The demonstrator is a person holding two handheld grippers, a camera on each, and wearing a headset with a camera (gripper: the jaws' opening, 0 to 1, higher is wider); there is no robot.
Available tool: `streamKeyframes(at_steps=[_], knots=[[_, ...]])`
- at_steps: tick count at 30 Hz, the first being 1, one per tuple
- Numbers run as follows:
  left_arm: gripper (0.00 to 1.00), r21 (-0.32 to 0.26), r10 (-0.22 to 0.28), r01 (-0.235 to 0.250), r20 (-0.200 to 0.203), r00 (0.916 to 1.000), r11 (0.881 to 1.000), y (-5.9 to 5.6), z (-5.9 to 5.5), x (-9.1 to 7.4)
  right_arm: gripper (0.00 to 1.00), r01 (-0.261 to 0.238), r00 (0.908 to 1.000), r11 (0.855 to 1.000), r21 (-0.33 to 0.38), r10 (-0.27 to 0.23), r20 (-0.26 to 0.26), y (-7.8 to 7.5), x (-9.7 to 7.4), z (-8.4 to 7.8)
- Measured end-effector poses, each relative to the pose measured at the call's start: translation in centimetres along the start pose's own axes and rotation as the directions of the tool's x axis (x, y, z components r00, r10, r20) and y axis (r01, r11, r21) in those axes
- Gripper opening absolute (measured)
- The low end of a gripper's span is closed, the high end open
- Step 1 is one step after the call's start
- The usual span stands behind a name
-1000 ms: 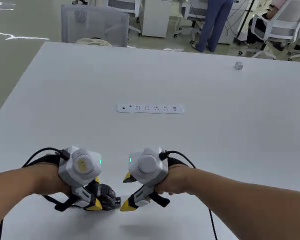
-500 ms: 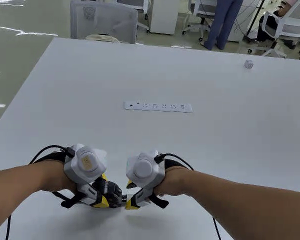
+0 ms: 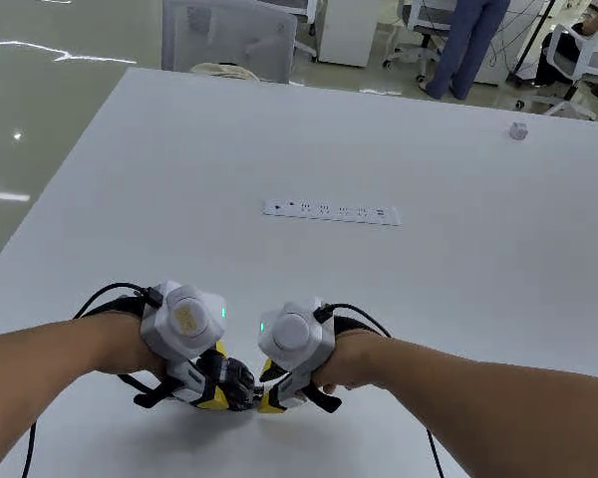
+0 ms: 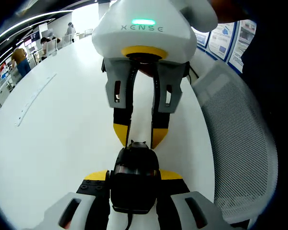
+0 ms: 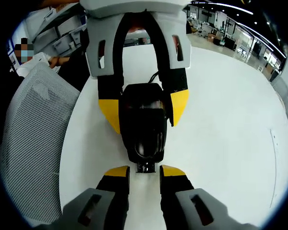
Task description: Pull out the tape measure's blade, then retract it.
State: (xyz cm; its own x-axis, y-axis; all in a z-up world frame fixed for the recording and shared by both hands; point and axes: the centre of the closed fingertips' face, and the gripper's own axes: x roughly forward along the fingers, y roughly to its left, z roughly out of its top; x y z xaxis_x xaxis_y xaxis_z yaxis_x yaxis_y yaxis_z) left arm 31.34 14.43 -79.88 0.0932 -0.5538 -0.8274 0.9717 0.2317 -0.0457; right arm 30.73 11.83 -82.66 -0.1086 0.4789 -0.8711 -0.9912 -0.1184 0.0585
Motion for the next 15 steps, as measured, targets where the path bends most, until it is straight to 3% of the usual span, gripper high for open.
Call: streamKeyframes(at_steps=[7, 10, 11, 12, 15], knots=[[0.34, -0.014, 0.002, -0.002, 0.01, 1.0, 1.0, 0.07, 0.06, 0.01, 0.18, 0.012, 0.9999, 1.0, -0.027, -0.012, -0.006, -0.5, 0.55, 0.04], [0.34, -0.021, 0.003, -0.002, 0.014, 0.9999, 1.0, 0.14, 0.09, 0.05, 0.18, 0.012, 0.9997, 1.0, -0.019, -0.013, -0.02, -0.4, 0.75, -0.1], [0.34, -0.023, 0.002, -0.002, 0.016, 0.9999, 1.0, 0.13, 0.09, 0.05, 0.15, -0.01, 0.9992, 1.0, 0.011, 0.011, -0.039, 0.22, 0.91, -0.24], [0.34, -0.021, 0.001, -0.001, 0.017, 0.9999, 1.0, 0.11, 0.12, 0.1, 0.15, 0.02, 0.9991, 1.0, 0.005, -0.02, -0.039, -0.28, 0.93, -0.12], [0.34, -0.016, 0.001, -0.001, 0.012, 0.9999, 1.0, 0.09, 0.1, 0.17, 0.15, 0.018, 0.9983, 1.0, -0.013, -0.019, -0.056, -0.18, 0.97, -0.27]])
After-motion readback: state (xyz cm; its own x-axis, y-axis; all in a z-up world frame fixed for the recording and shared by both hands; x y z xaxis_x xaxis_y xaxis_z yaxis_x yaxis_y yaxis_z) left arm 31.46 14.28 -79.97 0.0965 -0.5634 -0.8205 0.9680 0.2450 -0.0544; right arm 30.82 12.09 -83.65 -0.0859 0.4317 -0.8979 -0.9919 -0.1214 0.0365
